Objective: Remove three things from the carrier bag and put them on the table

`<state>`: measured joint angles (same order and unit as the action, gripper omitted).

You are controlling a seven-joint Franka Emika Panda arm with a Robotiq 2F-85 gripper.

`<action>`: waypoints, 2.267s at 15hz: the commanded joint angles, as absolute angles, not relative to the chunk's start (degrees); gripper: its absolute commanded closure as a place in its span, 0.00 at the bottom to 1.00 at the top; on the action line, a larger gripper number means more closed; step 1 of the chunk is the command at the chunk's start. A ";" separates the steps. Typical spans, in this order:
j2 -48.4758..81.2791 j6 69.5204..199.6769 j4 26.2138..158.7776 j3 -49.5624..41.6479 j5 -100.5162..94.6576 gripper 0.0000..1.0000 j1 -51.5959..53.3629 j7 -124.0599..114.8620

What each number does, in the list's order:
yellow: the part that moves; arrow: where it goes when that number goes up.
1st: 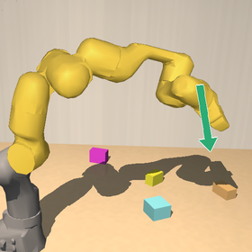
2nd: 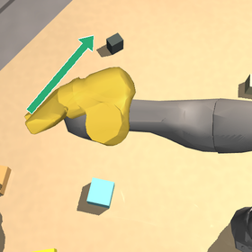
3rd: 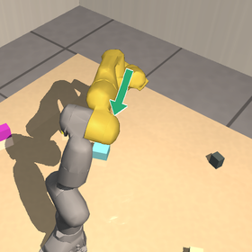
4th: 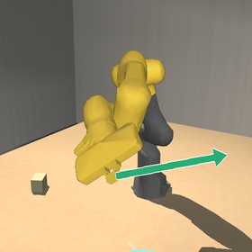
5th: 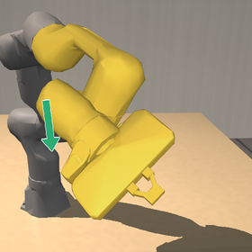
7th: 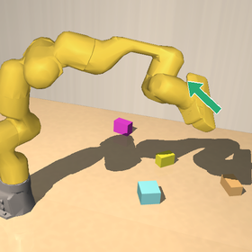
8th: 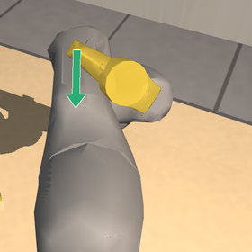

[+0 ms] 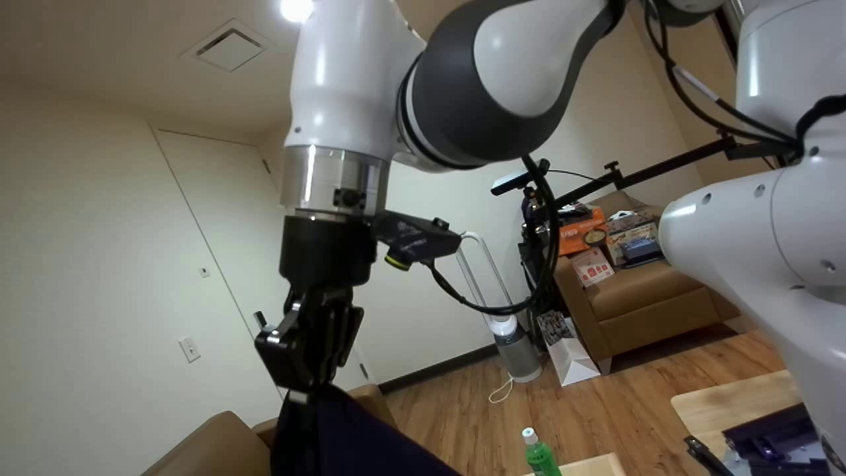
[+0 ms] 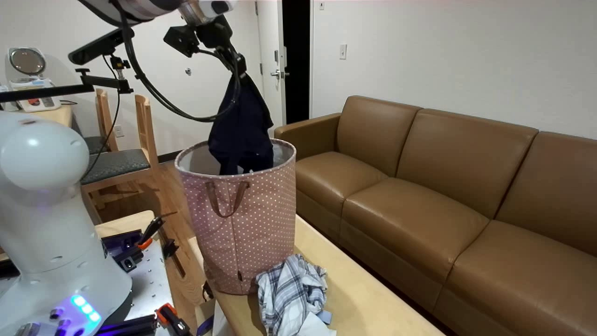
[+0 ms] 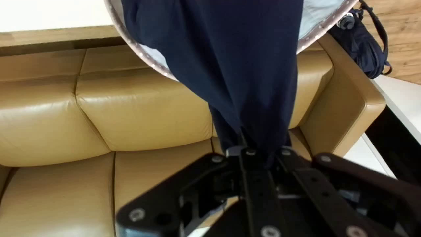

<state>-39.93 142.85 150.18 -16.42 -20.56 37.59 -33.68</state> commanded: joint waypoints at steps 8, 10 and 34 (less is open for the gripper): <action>-35.67 127.47 141.91 -0.07 4.02 0.94 14.96 -20.01; -35.05 124.80 138.70 -1.46 6.83 0.94 11.55 -18.62; -19.42 140.84 135.54 -7.65 25.73 0.94 -4.04 -20.24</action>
<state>-26.03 137.53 135.72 -7.14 20.53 -5.72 -21.86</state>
